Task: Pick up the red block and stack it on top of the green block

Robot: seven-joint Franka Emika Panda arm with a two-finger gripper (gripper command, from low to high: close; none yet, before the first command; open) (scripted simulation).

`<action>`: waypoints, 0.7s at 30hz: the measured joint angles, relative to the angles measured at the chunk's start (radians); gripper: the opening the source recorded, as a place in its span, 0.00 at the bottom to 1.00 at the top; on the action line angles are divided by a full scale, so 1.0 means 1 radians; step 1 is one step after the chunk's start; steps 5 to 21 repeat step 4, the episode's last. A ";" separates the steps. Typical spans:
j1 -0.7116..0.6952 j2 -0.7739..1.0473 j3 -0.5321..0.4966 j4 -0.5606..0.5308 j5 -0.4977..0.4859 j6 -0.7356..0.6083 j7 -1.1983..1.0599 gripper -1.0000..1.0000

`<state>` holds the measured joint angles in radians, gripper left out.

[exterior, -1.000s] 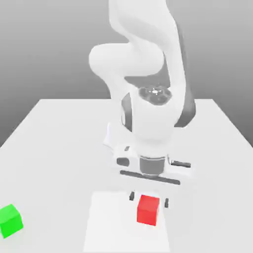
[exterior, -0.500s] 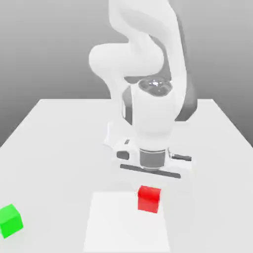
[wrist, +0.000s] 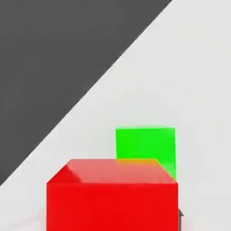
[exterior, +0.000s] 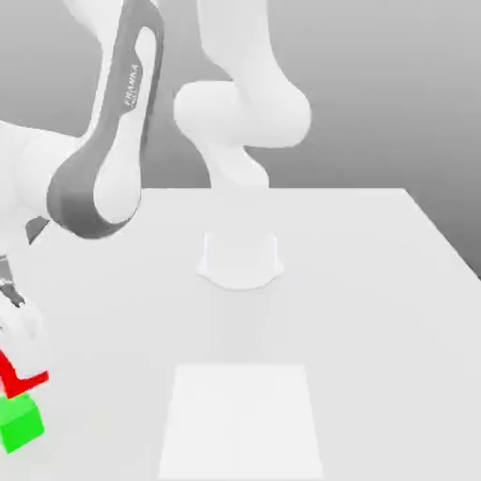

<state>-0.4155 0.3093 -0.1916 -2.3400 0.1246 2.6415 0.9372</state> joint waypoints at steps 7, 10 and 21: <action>-0.010 0.034 0.009 0.004 0.014 0.030 -0.011 1.00; -0.010 0.034 0.009 0.004 0.014 0.030 -0.011 1.00; -0.010 0.034 0.009 0.004 0.014 0.030 -0.011 1.00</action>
